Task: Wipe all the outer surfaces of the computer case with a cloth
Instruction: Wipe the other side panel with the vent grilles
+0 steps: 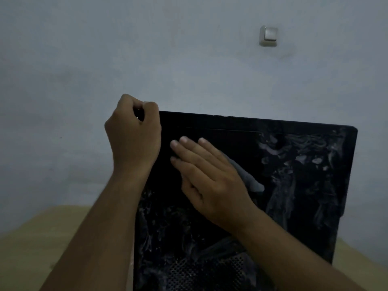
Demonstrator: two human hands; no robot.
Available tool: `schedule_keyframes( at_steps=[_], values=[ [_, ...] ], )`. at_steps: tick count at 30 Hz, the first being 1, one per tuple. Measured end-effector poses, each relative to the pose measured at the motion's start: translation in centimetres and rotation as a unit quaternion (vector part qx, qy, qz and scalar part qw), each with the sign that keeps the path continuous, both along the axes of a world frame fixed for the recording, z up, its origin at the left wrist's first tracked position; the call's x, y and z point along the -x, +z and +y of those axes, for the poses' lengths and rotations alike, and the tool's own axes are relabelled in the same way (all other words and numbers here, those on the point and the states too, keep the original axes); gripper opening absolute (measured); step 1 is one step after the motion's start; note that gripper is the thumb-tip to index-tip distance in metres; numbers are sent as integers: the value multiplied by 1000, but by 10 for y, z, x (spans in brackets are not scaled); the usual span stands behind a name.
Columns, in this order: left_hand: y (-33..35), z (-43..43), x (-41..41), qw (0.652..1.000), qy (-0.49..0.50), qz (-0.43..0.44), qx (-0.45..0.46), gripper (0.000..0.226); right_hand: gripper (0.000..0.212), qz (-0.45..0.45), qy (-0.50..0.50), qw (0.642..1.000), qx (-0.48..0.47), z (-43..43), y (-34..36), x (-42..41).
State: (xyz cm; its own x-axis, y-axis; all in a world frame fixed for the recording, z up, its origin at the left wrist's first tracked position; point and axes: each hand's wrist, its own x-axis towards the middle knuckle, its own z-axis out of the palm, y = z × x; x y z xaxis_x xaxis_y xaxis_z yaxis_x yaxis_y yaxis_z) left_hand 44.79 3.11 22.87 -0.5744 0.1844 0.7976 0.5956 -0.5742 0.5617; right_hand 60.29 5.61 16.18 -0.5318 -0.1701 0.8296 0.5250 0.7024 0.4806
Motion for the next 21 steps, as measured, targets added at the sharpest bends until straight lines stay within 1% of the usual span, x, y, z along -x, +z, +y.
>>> schedule_keyframes(
  at_steps=[2, 3, 4, 5, 7, 8, 10, 12, 13, 14, 15, 17, 18, 20, 21],
  values=[
    [0, 2, 0, 1000, 3, 0, -10, 26, 29, -75, -15, 997, -21, 3, 12, -20],
    [0, 2, 0, 1000, 2, -1, -13, 27, 29, -84, -19, 996, -26, 5, 20, -29],
    [0, 3, 0, 1000, 0, -1, -14, 27, 29, -63, -20, 997, -27, 6, 27, -37],
    [0, 3, -1, 1000, -2, 0, -14, 27, 28, -13, -17, 1000, -21, 6, 32, -45],
    [-1, 3, -3, 1000, 3, -1, -17, 25, 26, 129, -2, 992, 3, 9, 35, -55],
    [0, 3, -3, 1000, 6, -1, -20, 25, 26, 209, 4, 978, 15, 10, 35, -54],
    [-1, 3, -4, 1000, 15, 4, -26, 25, 26, 351, 12, 935, 37, 11, 29, -46],
    [-1, 3, -4, 999, 20, 8, -30, 26, 27, 443, 19, 895, 52, 9, 22, -29],
    [-1, 4, -5, 999, 21, 12, -32, 26, 27, 459, 25, 886, 59, 8, 19, -21],
    [-1, 4, -4, 999, 24, 16, -33, 27, 27, 448, 29, 891, 62, 6, 15, -13],
    [-1, 4, -4, 999, 27, 20, -34, 28, 27, 410, 29, 910, 59, 4, 10, -7],
    [-1, 4, -3, 999, 29, 23, -33, 28, 28, 278, 15, 960, 40, 2, 3, -5],
    [-1, 4, -2, 999, 29, 24, -32, 28, 28, 209, 9, 977, 30, 2, 3, -9],
    [-1, 4, -3, 999, 29, 23, -30, 28, 27, 105, 3, 994, 9, 6, 13, -26],
    [-1, 4, -2, 999, 28, 23, -28, 28, 26, 73, -2, 997, -4, 7, 21, -35]
  ],
)
